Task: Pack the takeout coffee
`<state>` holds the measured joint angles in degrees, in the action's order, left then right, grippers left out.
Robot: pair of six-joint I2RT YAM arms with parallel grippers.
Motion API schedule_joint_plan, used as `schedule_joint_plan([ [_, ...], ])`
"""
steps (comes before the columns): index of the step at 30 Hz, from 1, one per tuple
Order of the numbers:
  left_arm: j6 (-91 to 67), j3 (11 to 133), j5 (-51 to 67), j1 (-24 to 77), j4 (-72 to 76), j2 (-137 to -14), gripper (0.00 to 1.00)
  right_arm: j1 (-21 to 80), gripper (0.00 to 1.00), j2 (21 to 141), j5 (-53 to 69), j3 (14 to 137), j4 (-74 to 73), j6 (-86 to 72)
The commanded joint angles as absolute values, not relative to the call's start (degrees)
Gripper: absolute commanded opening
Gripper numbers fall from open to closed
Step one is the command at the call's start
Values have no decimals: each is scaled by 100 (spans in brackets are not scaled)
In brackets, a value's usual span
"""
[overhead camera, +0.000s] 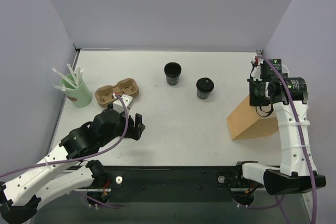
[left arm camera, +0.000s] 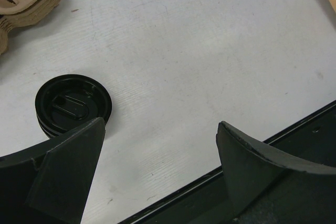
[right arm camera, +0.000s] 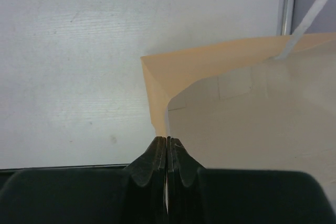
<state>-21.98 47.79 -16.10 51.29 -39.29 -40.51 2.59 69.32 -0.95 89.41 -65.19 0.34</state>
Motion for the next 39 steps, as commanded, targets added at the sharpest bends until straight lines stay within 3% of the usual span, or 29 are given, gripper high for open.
schedule_joint_plan([
  [1, -2180, 4869, -1670, 5150, -3832, -3990, 97, 228, 0, 6557, 700, 9114, -7198, -465],
  [4, -2197, 4878, -1792, 5150, -3876, -3946, 97, 351, 0, 6373, 1552, 9001, -7129, -922],
  [14, -2276, 4904, -2223, 5150, -4008, -3832, 97, 2556, 0, 6231, 529, 8315, -6091, -3470],
  [23, -2619, 4975, -3084, 5124, -4306, -3420, 97, 4550, 0, 7574, -764, 8893, -5476, -4895],
  [39, -2909, 4887, -3762, 5124, -4474, -2593, 97, 5212, 0, 8613, -1222, 9738, -4606, -5686],
])
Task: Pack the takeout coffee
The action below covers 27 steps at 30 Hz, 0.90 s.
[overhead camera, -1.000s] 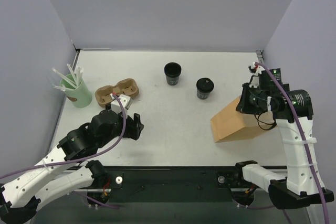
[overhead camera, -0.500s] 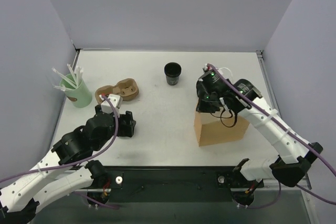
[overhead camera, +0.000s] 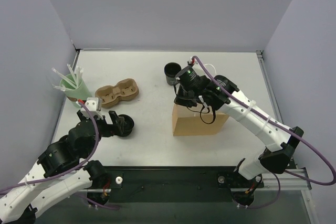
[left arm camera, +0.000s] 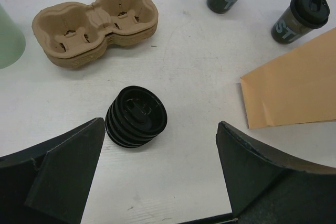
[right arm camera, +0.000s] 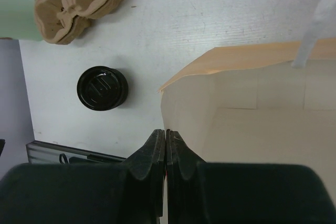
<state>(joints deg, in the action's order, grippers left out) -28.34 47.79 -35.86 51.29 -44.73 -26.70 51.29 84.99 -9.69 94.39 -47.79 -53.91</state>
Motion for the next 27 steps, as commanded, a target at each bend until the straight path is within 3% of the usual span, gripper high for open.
schedule_joint_plan([
  [1, -2909, 4887, -3762, 5124, -4474, -2619, 97, 5221, 0, 8665, -1213, 9747, -4579, -5704],
  [27, -2962, 4887, -3735, 5133, -4526, -2751, 97, 5528, 2, 8991, -1046, 9598, -3964, -6214],
])
